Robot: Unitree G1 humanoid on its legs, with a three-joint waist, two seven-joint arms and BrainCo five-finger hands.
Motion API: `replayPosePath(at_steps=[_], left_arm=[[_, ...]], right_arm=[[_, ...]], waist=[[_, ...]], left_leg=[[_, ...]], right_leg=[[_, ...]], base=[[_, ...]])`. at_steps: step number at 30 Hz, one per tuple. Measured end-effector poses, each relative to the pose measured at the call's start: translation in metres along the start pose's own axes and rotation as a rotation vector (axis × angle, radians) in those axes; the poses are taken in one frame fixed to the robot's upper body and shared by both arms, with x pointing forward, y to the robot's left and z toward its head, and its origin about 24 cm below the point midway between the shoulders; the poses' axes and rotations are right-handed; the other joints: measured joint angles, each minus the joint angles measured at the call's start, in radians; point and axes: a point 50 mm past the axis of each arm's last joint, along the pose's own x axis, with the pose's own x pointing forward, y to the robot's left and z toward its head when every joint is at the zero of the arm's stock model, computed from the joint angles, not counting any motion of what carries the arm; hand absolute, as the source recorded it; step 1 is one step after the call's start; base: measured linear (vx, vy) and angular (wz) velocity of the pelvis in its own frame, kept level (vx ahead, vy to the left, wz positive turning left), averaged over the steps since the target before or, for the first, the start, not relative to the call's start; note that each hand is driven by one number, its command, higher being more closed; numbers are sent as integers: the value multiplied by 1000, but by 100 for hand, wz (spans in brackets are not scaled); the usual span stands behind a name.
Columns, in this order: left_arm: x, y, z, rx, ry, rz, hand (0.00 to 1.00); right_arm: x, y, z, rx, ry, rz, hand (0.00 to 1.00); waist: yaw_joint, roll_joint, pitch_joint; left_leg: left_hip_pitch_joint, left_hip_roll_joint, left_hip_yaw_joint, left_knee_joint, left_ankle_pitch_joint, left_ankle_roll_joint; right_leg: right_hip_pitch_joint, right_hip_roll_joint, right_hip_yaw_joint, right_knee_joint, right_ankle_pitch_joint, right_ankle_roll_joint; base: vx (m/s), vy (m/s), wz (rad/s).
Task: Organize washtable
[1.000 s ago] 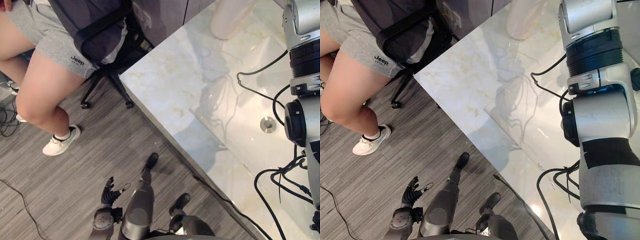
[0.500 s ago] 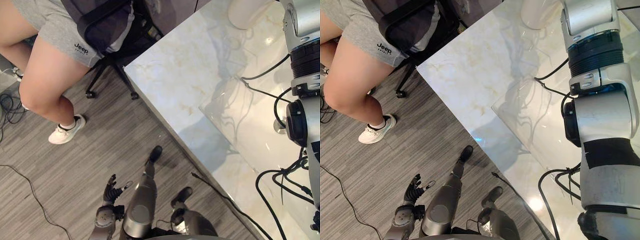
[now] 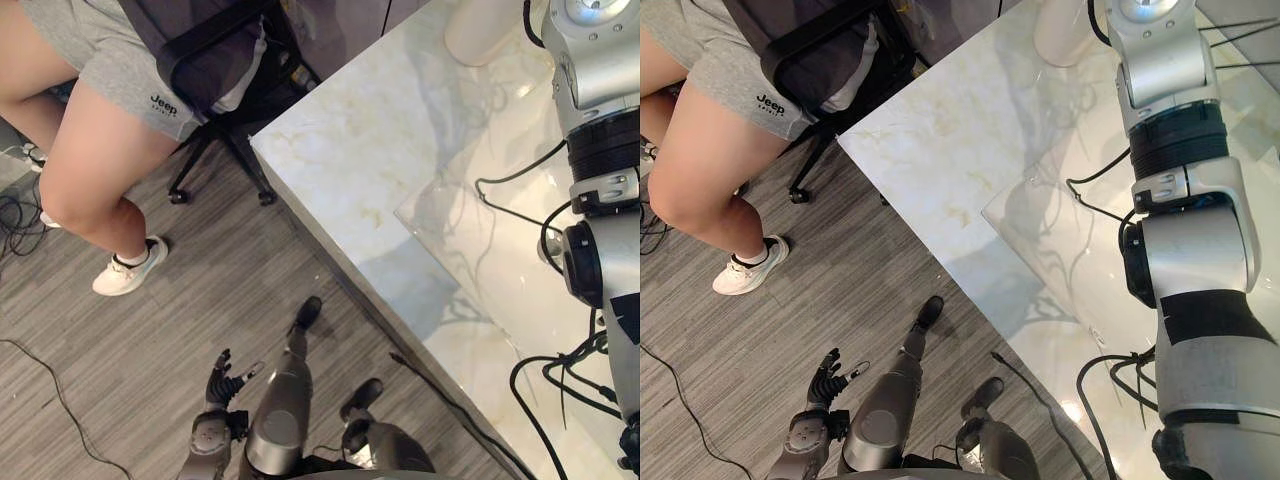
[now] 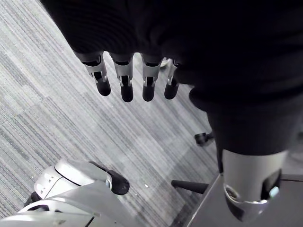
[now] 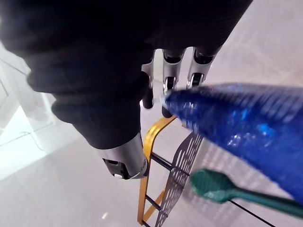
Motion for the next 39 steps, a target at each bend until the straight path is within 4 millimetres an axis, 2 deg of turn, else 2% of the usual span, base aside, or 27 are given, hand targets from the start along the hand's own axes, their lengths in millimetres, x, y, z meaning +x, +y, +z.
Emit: replayPosePath(at_steps=[4, 7, 16, 19, 21, 25, 28, 29, 31, 33, 35, 36, 37, 38, 39], left_arm=[[0, 2, -1, 6, 4, 2, 0], [0, 1, -1, 8, 6, 0, 0], [-1, -1, -10, 35, 48, -22, 0], [-3, 1, -16, 52, 79, -23, 0], [-5, 2, -20, 55, 96, -22, 0], [-9, 5, -27, 52, 121, -12, 0], [-12, 7, -34, 51, 151, -19, 0], [-12, 9, -36, 54, 160, -15, 0], [-17, 17, -44, 47, 198, 8, 0], [-20, 22, -48, 48, 211, 16, 0], [-23, 28, -54, 52, 239, 32, 0], [-25, 31, -59, 59, 261, 38, 0], [-27, 32, -62, 65, 271, 41, 0], [-28, 32, -63, 72, 275, 41, 0], [-31, 33, -66, 81, 285, 38, 0]], right_arm=[[-6, -2, -3, 33, 9, -15, 0], [-5, -6, 0, 59, 1, -37, 0], [-19, -4, -6, 121, 22, -44, 0], [-18, -5, 5, 150, -24, -47, 0], [-16, -9, 23, 198, -102, -59, 0], [-21, -18, 41, 247, -201, -74, 0], [-24, -35, 56, 214, -313, -69, 0], [-25, -40, 60, 192, -351, -64, 0], [-34, -56, 66, 126, -434, -42, 0], [-41, -73, 67, 71, -477, -43, 0], [-53, -106, 63, -32, -515, -90, 0], [-60, -128, 58, -105, -511, -141, 0], [-66, -152, 52, -168, -489, -202, 0], [-70, -165, 48, -202, -471, -241, 0], [-80, -191, 41, -272, -434, -316, 0]], waist=[[-22, 1, -1], [-22, 1, -4], [-26, 1, -92], [-47, 1, -112], [-55, 1, -134], [-78, -7, -170], [-92, -12, -198], [-105, -15, -200], [-139, -35, -229], [-155, -52, -245], [-183, -69, -270], [-202, -73, -287], [-220, -73, -296], [-229, -71, -302], [-249, -65, -320]], left_leg=[[8, -1, -12, 0, 1, -2], [15, -2, -12, 0, 1, -2], [33, -5, -11, 0, 1, -2], [52, -6, -10, -1, 0, -2], [56, -4, -8, -1, 0, -3], [71, -6, -6, -1, -1, -2], [77, -5, -4, -1, -1, -2], [83, -5, -3, -1, -1, -2], [91, -3, 11, -1, -4, 0], [100, 1, 27, -1, -8, 1], [114, 6, 53, -1, -14, 4], [122, 6, 68, -2, -16, 7], [136, 8, 93, -2, -19, 11], [142, 9, 106, -2, -22, 12], [144, 11, 127, -5, -25, 16]], right_leg=[[15, 3, -13, 1, -4, 1], [23, 2, -15, 1, -5, 1], [42, 1, -16, -1, -6, 2], [57, 1, -18, 0, -7, 0], [58, 1, -15, 1, -8, 0], [74, 0, -15, 0, -8, 0], [80, 1, -14, 0, -8, 0], [86, 1, -14, 0, -8, 0], [88, -1, -1, -1, -7, 0], [89, -3, 16, -1, -7, 0], [88, -6, 43, 1, -6, -1], [87, -11, 61, 3, -4, 1], [85, -17, 80, 11, -2, 3], [82, -19, 94, 16, -2, 3], [68, -21, 118, 20, 2, 4]], base=[[-27, 22, 9], [-27, 32, 4], [-14, 20, 1], [-73, 27, 3], [-44, 28, -2], [-15, 13, 1], [0, 0, 0], [-31, 18, -4], [-31, 24, -12], [-16, 18, -25], [-24, 16, -36], [-19, 28, -45], [-19, 30, -50], [-44, 36, -60], [-39, 21, -51]])
